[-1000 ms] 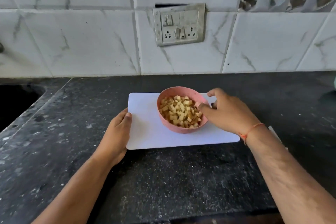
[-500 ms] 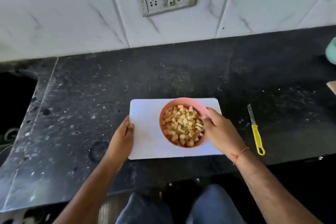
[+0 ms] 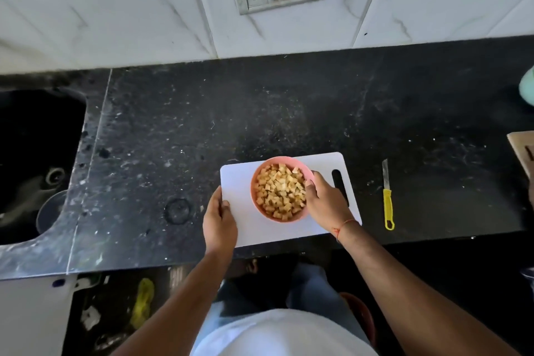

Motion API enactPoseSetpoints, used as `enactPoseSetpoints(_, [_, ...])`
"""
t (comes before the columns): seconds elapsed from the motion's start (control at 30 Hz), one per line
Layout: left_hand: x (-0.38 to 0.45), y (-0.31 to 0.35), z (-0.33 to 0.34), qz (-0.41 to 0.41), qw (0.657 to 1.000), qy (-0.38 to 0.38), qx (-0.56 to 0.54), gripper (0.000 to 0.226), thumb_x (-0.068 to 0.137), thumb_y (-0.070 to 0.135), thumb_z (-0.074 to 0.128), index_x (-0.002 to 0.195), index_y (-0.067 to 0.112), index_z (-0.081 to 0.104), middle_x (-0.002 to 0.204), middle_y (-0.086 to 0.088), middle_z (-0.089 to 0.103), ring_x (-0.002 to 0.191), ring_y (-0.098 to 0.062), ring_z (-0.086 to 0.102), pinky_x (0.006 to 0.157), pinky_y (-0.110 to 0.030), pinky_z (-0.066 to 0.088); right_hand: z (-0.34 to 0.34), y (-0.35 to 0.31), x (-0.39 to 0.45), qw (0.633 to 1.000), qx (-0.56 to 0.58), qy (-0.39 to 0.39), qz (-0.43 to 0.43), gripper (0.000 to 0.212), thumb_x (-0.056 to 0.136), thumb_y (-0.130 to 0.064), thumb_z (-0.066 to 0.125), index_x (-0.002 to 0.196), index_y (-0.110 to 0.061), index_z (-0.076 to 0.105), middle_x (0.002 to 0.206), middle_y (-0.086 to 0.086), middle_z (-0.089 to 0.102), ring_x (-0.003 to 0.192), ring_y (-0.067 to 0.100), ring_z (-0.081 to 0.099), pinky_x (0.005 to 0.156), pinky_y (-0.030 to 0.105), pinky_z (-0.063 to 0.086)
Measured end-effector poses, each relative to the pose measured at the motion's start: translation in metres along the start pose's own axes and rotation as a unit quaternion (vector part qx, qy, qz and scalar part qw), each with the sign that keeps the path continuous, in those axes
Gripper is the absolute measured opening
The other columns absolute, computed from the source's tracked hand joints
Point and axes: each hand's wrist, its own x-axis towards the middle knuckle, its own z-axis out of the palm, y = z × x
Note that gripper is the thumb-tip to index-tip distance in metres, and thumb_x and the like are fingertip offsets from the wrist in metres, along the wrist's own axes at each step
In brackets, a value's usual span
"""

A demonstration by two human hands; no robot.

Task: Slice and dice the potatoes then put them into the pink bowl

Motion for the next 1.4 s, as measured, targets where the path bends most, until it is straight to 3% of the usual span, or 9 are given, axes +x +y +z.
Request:
enactPoseSetpoints(0.17, [-0.004,0.0,0.01,0.069,0.995,-0.024,0.069,0.048,0.112,0.03,0.04,0.16,0.023,0.043,0.138,0.007,0.053,0.13,-0.021,0.052,0.108,-0.039,0.045,-0.028,0.017,0.011,0.999,-0.016,-0.036,-0.005,0.032,0.108,-0.047,0.039,0.112,-0.025,0.062,0.096,0.002,0.069,0.085,0.024,0.065,0.068,0.034,0.049])
enactPoseSetpoints(0.27, [0.004,-0.011,0.006,0.121,0.976,-0.09,0.155,0.06,0.113,0.042,0.037,0.168,0.023,0.024,0.171,0.004,0.025,0.161,-0.019,0.011,0.131,-0.048,0.014,-0.062,0.05,0.014,0.99,-0.108,0.077,-0.054,0.028,0.103,-0.041,0.052,0.087,-0.021,0.062,0.083,0.0,0.066,0.077,0.027,0.062,0.065,0.037,0.047])
enactPoseSetpoints(0.37, [0.017,-0.025,0.0,0.214,0.917,-0.167,0.293,0.072,0.104,0.056,0.025,0.17,0.033,0.006,0.175,0.017,-0.009,0.161,-0.01,-0.017,0.129,-0.048,-0.005,-0.093,0.087,0.013,0.973,-0.176,0.145,-0.005,0.03,0.097,-0.04,0.063,0.076,-0.021,0.055,0.08,-0.001,0.061,0.073,0.029,0.06,0.062,0.036,0.045])
enactPoseSetpoints(0.53, [0.011,-0.035,0.007,0.215,0.825,-0.227,0.47,0.084,0.096,0.073,0.006,0.156,0.035,-0.038,0.163,0.009,-0.048,0.154,-0.022,-0.039,0.129,-0.051,-0.014,-0.102,0.126,0.012,0.967,-0.216,0.089,0.103,0.03,0.086,-0.044,0.075,0.09,-0.017,0.061,0.086,0.003,0.068,0.075,0.028,0.059,0.066,0.034,0.048])
enactPoseSetpoints(0.7, [0.0,-0.03,0.016,0.205,0.812,-0.205,0.507,0.086,0.105,0.07,0.015,0.156,0.029,-0.04,0.16,0.003,-0.052,0.153,-0.029,-0.041,0.126,-0.052,-0.018,-0.102,0.132,0.012,0.974,-0.165,0.103,0.117,0.025,0.081,-0.036,0.078,0.093,-0.021,0.061,0.086,0.0,0.068,0.082,0.027,0.066,0.065,0.033,0.048])
enactPoseSetpoints(0.83, [-0.002,-0.028,0.019,0.192,0.807,-0.209,0.518,0.086,0.104,0.072,0.013,0.155,0.028,-0.041,0.16,0.002,-0.053,0.152,-0.03,-0.042,0.125,-0.052,-0.02,-0.108,0.145,0.01,0.975,-0.149,0.12,0.111,0.029,0.08,-0.041,0.082,0.086,-0.024,0.059,0.073,-0.008,0.064,0.068,0.013,0.059,0.051,0.027,0.035])
enactPoseSetpoints(1.17, [0.0,-0.022,0.02,0.149,0.811,-0.229,0.518,0.087,0.104,0.073,0.019,0.15,0.035,-0.045,0.156,0.006,-0.057,0.15,-0.028,-0.045,0.128,-0.053,-0.016,-0.103,0.123,0.01,0.99,-0.068,0.082,0.094,0.016,0.074,-0.035,0.077,0.073,-0.022,0.069,0.057,-0.009,0.066,0.06,0.008,0.063,0.051,0.025,0.04])
enactPoseSetpoints(1.3, [-0.002,-0.018,0.019,0.143,0.811,-0.23,0.519,0.086,0.105,0.071,0.019,0.146,0.036,-0.048,0.154,0.007,-0.059,0.149,-0.027,-0.047,0.129,-0.054,-0.016,-0.078,0.096,0.011,0.996,-0.048,0.058,0.039,0.024,0.069,-0.041,0.076,0.084,-0.025,0.066,0.069,-0.012,0.069,0.069,0.009,0.066,0.061,0.029,0.054])
enactPoseSetpoints(1.4, [-0.003,-0.014,0.016,0.136,0.822,-0.238,0.499,0.081,0.096,0.079,0.001,0.146,0.038,-0.048,0.154,0.009,-0.059,0.147,-0.026,-0.049,0.13,-0.055,-0.013,-0.058,0.076,0.013,0.997,-0.072,0.031,0.01,0.026,0.076,-0.038,0.075,0.096,-0.023,0.066,0.087,-0.008,0.069,0.081,0.019,0.067,0.07,0.033,0.056])
